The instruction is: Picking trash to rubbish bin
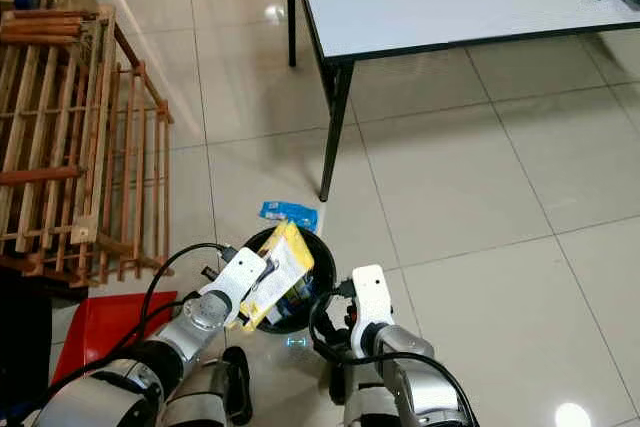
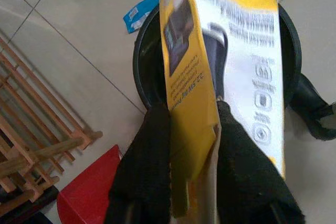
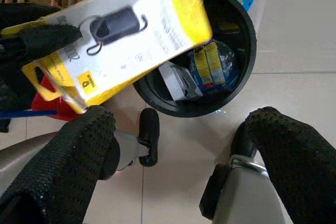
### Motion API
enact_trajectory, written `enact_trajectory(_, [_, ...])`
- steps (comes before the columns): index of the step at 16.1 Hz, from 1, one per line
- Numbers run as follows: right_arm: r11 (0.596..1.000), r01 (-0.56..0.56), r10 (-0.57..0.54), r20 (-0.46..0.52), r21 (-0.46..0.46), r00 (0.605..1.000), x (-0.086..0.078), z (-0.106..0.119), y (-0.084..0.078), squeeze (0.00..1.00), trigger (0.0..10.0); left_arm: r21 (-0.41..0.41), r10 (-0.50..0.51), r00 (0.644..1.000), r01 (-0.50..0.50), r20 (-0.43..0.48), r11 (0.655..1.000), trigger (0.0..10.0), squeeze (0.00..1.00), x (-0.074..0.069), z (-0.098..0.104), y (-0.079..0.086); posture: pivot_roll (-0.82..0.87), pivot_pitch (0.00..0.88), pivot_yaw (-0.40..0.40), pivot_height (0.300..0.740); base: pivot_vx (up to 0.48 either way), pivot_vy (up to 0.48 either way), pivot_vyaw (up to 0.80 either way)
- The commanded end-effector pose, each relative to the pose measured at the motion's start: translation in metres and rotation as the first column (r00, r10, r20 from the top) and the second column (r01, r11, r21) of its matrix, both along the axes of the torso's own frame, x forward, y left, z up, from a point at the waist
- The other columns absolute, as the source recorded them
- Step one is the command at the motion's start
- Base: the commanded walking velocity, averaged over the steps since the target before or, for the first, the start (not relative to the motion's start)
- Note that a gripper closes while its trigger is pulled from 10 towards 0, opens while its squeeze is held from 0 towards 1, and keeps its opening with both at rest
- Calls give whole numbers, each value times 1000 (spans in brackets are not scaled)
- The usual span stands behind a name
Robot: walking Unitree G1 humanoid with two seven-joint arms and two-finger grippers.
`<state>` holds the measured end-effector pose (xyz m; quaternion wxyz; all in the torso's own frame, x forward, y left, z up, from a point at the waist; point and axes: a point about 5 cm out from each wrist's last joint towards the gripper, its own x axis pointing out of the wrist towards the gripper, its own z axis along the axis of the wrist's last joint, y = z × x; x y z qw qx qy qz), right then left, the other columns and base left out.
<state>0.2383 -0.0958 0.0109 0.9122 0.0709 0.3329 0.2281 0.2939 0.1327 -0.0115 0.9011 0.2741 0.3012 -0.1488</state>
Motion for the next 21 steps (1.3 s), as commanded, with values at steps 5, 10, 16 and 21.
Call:
enact_trajectory(5, [1000, 0, 0, -34, 7, 999, -3, -4, 3, 0, 10000, 2, 12, 999, -12, -31, 1000, 10000, 1000, -5, -6, 3, -130, 353, -59, 740, 0, 0, 0])
enact_trajectory(10, [1000, 24, -24, -19, -3, 1000, 2, -3, 1, 0, 10000, 14, 52, 999, -52, 3, 999, 10000, 0, 0, -1, 13, -111, 335, -52, 740, 0, 0, 0])
enact_trajectory(16, [995, 96, -96, 20, -39, 995, 24, -3, -7, 0, 10000, -24, 198, 978, -197, 67, 980, 10000, 0, 2, 7, 54, -55, 273, -37, 740, 0, 0, 0])
enact_trajectory(21, [942, 294, -256, 220, -162, 941, 63, 15, -35, 0, 10000, -45, 324, 934, -321, 148, 946, 10000, 0, -3, 15, 91, -4, 159, -33, 740, 0, 0, 0])
